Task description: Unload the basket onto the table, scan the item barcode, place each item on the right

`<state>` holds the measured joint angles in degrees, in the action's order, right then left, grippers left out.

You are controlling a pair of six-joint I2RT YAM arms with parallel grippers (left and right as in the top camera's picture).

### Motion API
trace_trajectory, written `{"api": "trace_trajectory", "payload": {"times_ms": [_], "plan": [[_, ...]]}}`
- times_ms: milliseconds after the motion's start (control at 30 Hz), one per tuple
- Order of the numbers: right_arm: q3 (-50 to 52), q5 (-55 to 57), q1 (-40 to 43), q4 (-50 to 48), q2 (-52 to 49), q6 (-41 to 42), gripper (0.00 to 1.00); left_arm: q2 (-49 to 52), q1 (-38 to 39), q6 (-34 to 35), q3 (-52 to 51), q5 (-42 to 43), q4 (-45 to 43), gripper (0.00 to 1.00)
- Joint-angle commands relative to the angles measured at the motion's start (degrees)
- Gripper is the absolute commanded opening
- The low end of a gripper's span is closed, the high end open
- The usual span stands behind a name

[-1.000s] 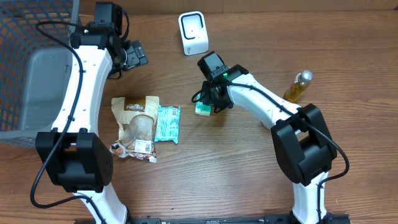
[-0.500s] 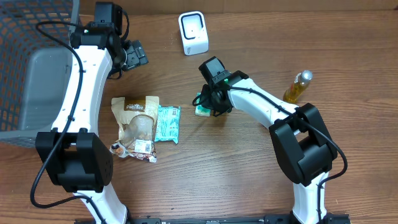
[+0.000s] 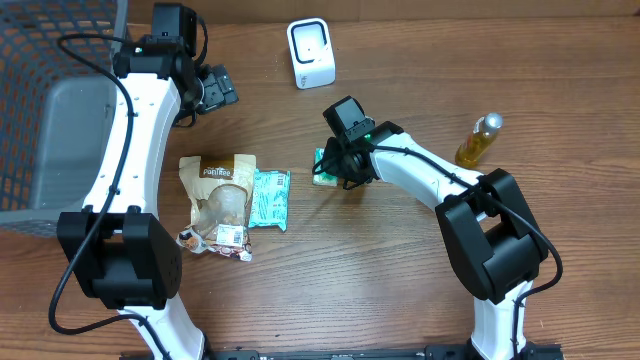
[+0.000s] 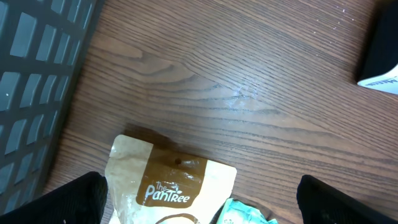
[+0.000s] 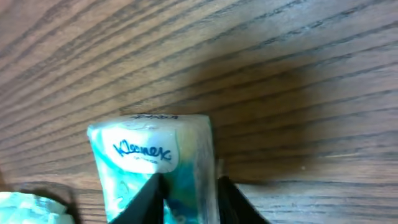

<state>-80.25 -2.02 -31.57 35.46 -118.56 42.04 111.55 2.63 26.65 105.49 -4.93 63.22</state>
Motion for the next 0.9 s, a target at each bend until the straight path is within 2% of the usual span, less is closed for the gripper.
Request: {"api": "trace_trajectory", "payload": {"times_ms": [0, 67, 333, 433, 600, 667, 800, 867], "plan": [[2.19, 0.42, -0.28, 2.43, -1.14, 0.15, 0.3, -0.66, 0.39, 0.57, 1.05, 0.24, -0.04, 1.0], [2.19, 0.42, -0.28, 2.56, -1.14, 0.17, 0.33, -0.66, 0.39, 0.57, 1.07, 0.26, -0.04, 0.99], [2.19, 0.39, -0.28, 1.79, -1.14, 0.17, 0.33, -0.66, 0.39, 0.57, 1.05, 0.24, -0.02, 1.0], [2.19, 0.35, -0.28, 1.27, -1.14, 0.17, 0.39, -0.66, 0.39, 0.57, 1.05, 0.24, -0.04, 1.0], [2.19, 0.39, -0.28, 1.2, -1.14, 0.15, 0.39, -0.66, 0.39, 0.57, 1.07, 0.24, -0.04, 1.0], [2.19, 0.39, -0.28, 1.2, -1.14, 0.15, 0.38, -0.66, 0.39, 0.57, 1.07, 0.24, -0.04, 1.0], [2.25, 0.42, -0.28, 1.2, -1.14, 0.09, 0.28, -0.66, 0.39, 0.57, 1.07, 0.26, -0.04, 1.0], [2.4, 0.42, -0.28, 1.18, -1.14, -0.04, 0.26, -0.66, 0.39, 0.57, 1.07, 0.26, -0.04, 1.0]]}}
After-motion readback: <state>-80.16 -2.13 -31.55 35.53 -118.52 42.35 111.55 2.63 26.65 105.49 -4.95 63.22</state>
